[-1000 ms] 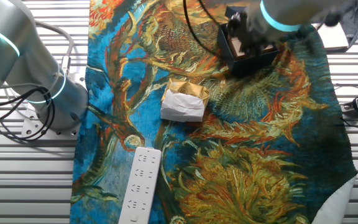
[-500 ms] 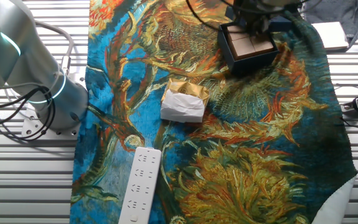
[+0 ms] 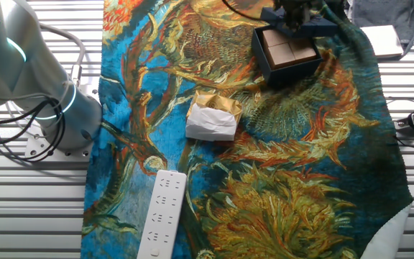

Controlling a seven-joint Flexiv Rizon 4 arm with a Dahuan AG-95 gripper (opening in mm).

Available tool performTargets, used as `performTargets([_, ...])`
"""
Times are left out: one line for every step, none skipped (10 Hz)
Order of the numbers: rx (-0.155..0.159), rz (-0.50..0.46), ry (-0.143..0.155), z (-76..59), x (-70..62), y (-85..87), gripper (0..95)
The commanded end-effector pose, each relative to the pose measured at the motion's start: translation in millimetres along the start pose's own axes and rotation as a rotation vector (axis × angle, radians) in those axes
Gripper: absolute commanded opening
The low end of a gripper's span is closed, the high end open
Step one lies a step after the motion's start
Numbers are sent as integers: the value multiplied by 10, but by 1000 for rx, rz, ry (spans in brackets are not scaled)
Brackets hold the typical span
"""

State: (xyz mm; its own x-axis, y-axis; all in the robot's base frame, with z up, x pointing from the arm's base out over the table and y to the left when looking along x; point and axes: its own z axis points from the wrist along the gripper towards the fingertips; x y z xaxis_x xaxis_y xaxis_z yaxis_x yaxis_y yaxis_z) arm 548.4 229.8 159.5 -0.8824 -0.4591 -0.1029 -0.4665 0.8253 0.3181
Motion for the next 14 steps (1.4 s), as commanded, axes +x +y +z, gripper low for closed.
performTargets([5,4,-2,26,-82,34,380])
performTargets([7,8,-2,27,-106,44,380])
performTargets([8,9,-3,29,-125,50,380])
performTargets([7,10,-4,31,-140,54,380])
performTargets([8,13,-6,39,-154,67,380])
performTargets([9,14,-8,45,-163,73,380])
performTargets([11,28,-8,76,-199,104,380])
performTargets([12,41,-8,92,-242,123,380])
performTargets([12,42,-8,100,-274,136,380])
performTargets([12,41,-7,106,-302,148,380])
performTargets([13,38,-6,108,-321,154,380])
performTargets([17,30,-7,121,-350,157,380])
performTargets([17,21,-7,121,-369,155,380])
performTargets([20,17,-4,112,-399,155,380])
